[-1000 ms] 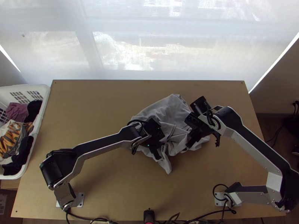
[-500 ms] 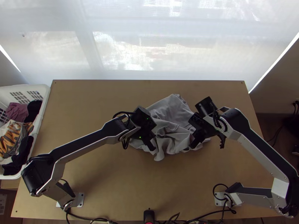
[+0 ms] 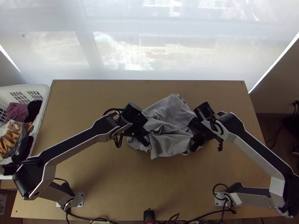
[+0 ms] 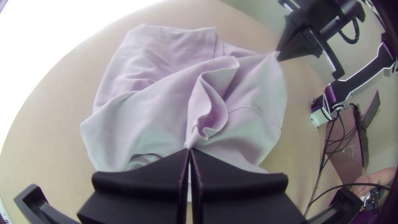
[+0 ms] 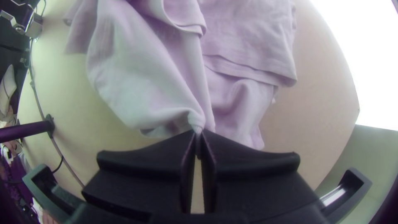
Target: Fold the t-shirt
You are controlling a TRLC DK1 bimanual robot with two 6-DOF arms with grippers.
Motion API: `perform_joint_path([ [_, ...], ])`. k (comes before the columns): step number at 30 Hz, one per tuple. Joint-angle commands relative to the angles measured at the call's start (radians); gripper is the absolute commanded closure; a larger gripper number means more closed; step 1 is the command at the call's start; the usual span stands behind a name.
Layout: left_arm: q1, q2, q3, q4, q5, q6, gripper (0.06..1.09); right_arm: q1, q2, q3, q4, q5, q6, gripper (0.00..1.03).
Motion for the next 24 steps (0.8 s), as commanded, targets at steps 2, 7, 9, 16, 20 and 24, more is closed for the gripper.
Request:
perform_joint_path([
  [2, 0.071, -0.062, -0.008, -0.059, 0.012, -0.007, 1.05, -0.016, -0.023, -0.058, 0.043, 0.002, -0.002, 1.0],
  [7, 0.077, -0.065, -0.008, -0.079, 0.017, -0.012, 1.05, -0.007, -0.027, -0.053, 0.052, 0.0, 0.006, 1.0],
  [9, 0.077, -0.063, -0.007, -0.079, 0.02, -0.017, 1.05, -0.007, -0.029, -0.052, 0.054, 0.002, 0.006, 1.0],
  [16, 0.045, 0.006, -0.002, -0.078, 0.049, -0.026, 0.74, -0.005, -0.032, -0.045, 0.075, 0.0, 0.013, 1.0],
  [20, 0.01, 0.073, 0.031, -0.076, 0.069, -0.032, 0.71, 0.013, -0.024, -0.035, 0.08, 0.0, 0.027, 1.0],
  [24, -0.038, 0.132, 0.082, -0.076, 0.093, -0.05, 0.64, 0.028, -0.023, -0.024, 0.078, 0.0, 0.039, 1.0],
])
